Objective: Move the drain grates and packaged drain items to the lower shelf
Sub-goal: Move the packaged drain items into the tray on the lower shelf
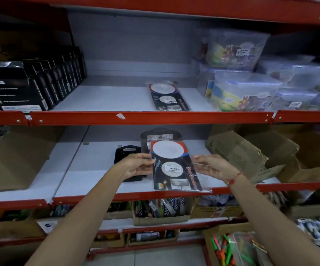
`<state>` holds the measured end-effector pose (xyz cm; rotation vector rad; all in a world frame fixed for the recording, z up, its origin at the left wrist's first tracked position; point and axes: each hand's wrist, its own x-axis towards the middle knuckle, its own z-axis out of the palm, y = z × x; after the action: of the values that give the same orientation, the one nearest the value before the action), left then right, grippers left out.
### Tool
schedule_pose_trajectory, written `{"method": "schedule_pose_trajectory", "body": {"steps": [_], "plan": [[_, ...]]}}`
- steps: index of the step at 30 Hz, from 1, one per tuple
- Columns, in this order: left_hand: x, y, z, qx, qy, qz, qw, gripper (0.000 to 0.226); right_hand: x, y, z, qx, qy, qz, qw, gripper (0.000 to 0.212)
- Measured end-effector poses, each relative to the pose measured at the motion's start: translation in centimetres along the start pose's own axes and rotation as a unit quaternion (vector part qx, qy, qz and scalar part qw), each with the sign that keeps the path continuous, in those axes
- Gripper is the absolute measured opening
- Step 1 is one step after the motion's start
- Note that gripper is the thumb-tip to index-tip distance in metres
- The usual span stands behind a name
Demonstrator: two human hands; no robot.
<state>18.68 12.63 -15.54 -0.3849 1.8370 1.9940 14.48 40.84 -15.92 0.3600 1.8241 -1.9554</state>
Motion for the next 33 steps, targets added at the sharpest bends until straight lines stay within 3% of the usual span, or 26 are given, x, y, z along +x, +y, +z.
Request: {"method": "schedule_pose_trajectory", "body": {"steps": [10, 14, 18, 24, 28, 33], "plan": [[8.6, -1.7, 0.1, 0.036, 0.086, -0.086, 0.992, 0.016, 9.1, 2.5, 1.7, -0.054, 0.046, 0.023, 0.997, 0.012], [11.0, -2.1, 0.1, 0.052, 0.096, -0.1, 0.989, 0.024, 11.8, 3.0, 2.2, -0.147, 0.076, -0.007, 0.986, 0.011], [11.9, -2.3, 0.4, 0.078, 0.083, -0.111, 0.987, 0.035, 13.6, 3.3, 2.3, -0.255, 0.077, -0.032, 0.963, 0.018], [11.2, -1.3, 0.5, 0.154, 0.084, -0.085, 0.981, 0.027, 11.8, 1.8, 2.7, -0.436, 0.017, -0.078, 0.896, 0.034], [9.2, 1.0, 0.4, 0.216, 0.05, -0.045, 0.974, 0.04, 7.5, -1.6, 3.5, -0.411, -0.037, -0.124, 0.902, 0.046], [6.1, 6.2, 1.1, 0.216, -0.055, 0.033, 0.974, 0.036, 2.1, -8.1, 4.5, -0.36, -0.091, -0.209, 0.904, 0.029]]}}
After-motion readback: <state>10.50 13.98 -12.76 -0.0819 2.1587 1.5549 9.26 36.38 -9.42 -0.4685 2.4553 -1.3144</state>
